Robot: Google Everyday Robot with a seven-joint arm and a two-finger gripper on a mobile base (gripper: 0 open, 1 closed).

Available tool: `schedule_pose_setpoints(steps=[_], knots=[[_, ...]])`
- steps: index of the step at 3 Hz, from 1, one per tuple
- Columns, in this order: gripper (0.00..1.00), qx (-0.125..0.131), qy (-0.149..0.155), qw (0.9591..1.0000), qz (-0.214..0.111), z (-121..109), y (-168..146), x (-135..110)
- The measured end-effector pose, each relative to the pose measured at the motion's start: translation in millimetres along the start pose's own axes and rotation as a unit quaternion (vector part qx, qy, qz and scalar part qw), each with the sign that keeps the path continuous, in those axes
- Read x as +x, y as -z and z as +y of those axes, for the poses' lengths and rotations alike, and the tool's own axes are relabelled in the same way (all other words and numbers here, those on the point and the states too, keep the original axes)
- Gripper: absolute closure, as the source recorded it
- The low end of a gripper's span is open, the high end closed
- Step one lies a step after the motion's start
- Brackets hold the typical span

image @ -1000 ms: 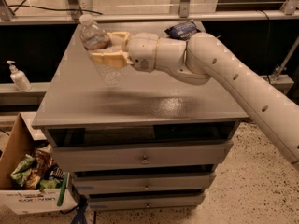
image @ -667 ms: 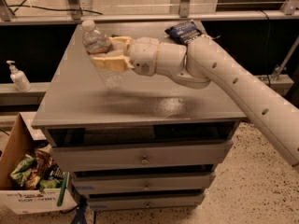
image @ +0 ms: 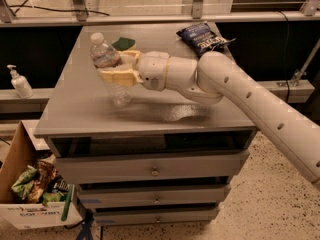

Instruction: Place water bottle upright

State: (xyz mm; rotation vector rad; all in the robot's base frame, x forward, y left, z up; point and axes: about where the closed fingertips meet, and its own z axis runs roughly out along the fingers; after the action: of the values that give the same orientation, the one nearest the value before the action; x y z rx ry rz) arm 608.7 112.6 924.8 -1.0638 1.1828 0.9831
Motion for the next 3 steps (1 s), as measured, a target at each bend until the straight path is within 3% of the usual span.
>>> schedule_pose_setpoints(steps=[1,3], knots=[[0.82,0.005,-0.016,0.9998,0.003,3.0,1.6,9.3],[0.36,0.008,-0.02,0.9998,0.004,3.7,3.6,9.4]])
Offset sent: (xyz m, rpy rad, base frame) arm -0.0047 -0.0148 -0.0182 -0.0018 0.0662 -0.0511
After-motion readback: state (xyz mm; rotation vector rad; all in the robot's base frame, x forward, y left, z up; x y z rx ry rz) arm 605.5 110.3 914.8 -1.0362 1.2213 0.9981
